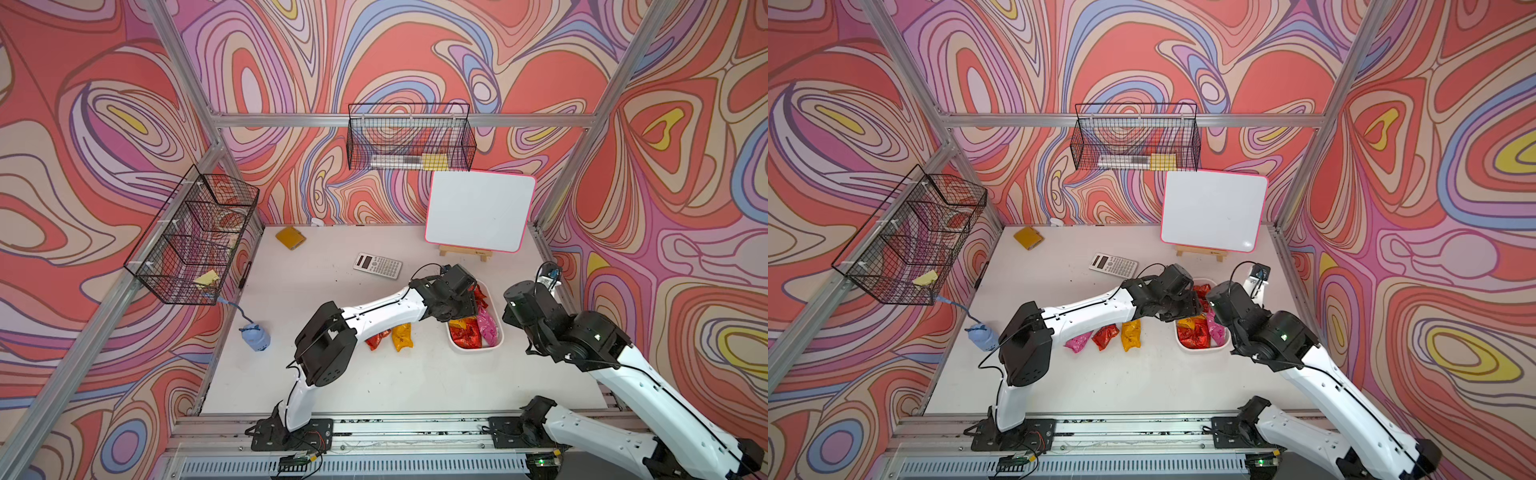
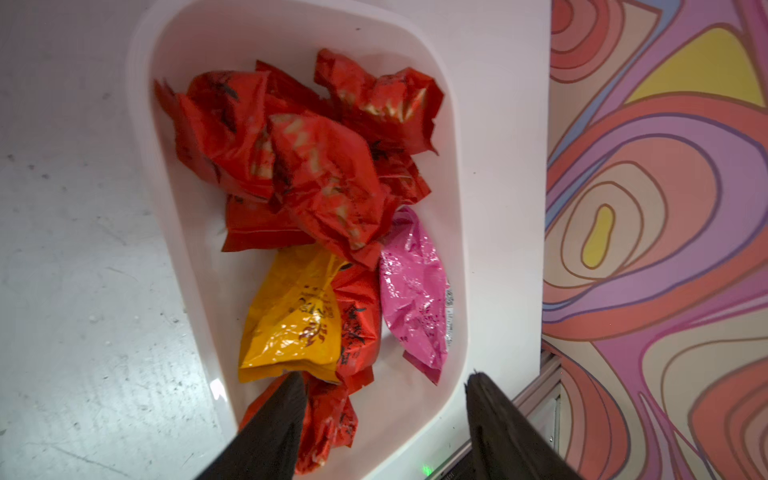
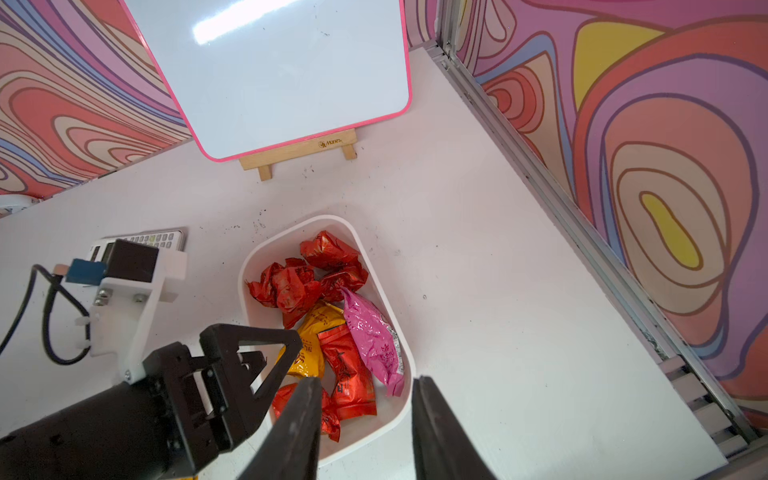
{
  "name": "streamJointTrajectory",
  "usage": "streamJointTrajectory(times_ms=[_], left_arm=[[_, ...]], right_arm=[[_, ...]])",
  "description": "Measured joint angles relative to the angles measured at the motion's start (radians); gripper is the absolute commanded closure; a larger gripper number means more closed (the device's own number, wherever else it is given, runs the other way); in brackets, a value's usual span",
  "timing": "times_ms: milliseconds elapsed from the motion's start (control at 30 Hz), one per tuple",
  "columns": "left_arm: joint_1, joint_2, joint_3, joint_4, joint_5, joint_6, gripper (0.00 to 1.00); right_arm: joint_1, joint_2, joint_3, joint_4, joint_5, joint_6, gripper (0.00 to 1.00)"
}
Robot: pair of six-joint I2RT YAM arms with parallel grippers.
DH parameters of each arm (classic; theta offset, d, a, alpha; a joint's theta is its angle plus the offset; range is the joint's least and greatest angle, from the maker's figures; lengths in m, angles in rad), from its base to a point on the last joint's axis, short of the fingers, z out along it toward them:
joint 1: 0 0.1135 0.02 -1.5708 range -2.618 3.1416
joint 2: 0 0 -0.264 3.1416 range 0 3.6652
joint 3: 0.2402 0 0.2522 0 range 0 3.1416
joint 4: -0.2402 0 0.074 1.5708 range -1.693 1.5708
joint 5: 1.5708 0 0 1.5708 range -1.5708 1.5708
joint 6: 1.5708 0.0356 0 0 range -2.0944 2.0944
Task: Take the tea bags out of the storage box
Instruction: Pick up the tea bag from the storage box.
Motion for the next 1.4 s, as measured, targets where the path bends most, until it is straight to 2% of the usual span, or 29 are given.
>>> streamJointTrajectory(times_ms=[367,567,667,800,1033,1133,1400], left_arm=[[0.015,0.141,0.170,-0.012,-0.057,-0.083,0.17],[0.043,0.180,0.188,-0.024,-0.077,-0.169,0.16],[0.048,0.195,0.188,-0.024,-0.080,-0.191,0.20],[0.048,0.229,0.212,-0.028,-0.078,-0.206,0.31],[0.047,0.284,0.278,-0.029,-0.064,-0.213,0.68],[0.047,0.284,0.280,-0.028,-0.060,-0.210,0.76],[0.042,0.232,0.227,-0.031,-0.065,-0.191,0.89]], right_arm=[[0.000,-0.002,0.000,-0.011,-0.019,-0.002,0.62],[0.000,-0.021,0.018,-0.009,-0.022,-0.012,0.62],[0.000,-0.020,0.026,-0.009,-0.022,-0.012,0.62],[0.000,-0.006,0.031,-0.010,-0.023,-0.013,0.62],[0.000,0.005,0.032,-0.010,-0.027,-0.013,0.62],[0.000,0.005,0.032,-0.010,-0.028,-0.013,0.62],[0.000,0.005,0.031,-0.003,-0.036,-0.011,0.62]])
